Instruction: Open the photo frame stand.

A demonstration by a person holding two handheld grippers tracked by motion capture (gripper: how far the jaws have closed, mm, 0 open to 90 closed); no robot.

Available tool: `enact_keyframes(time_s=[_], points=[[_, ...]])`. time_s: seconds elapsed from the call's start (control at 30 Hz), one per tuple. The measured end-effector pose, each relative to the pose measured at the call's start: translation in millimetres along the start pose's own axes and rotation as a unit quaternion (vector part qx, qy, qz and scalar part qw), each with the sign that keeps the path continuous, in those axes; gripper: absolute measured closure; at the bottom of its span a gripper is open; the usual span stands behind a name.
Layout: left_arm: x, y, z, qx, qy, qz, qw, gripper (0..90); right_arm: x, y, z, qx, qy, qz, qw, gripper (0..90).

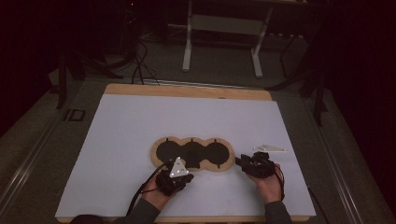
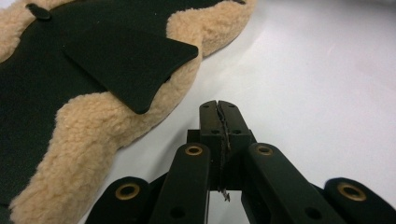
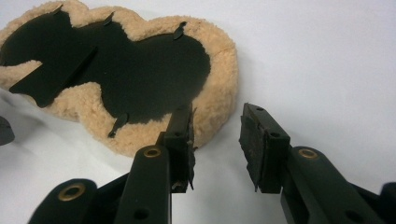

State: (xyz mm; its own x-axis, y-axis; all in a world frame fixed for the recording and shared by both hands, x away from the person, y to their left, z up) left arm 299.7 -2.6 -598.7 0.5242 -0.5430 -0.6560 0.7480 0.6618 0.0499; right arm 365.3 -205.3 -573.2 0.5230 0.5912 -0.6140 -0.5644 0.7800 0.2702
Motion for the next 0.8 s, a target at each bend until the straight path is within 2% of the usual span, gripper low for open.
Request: enact_keyframes(time_s=[0.37, 0.8], points=[[4.3, 16.0, -1.4, -0.022, 0.004, 0.029, 0.9993, 90.0, 1.3, 1.4, -1.0, -0.003, 0.004, 0.002, 1.0000, 64.3], [8.5, 21.9, -2.1, -0.029, 0.008, 0.037, 0.9989, 90.0, 1.7, 1.3, -1.3, -0.003, 0.004, 0.002, 1.0000, 64.3]])
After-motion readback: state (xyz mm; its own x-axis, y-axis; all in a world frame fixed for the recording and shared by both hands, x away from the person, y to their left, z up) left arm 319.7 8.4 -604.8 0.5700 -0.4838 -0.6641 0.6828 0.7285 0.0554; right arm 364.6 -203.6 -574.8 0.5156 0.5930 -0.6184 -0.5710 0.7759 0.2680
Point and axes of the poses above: each handheld gripper's, and its own axes: x roughly forward along the jaws, z roughly out of its top, y roughly to its left, the point moved 10 cm from there along x, roughly forward along the jaws, and after that the axes turned 7 degrees about z, right-handed, at the moved point
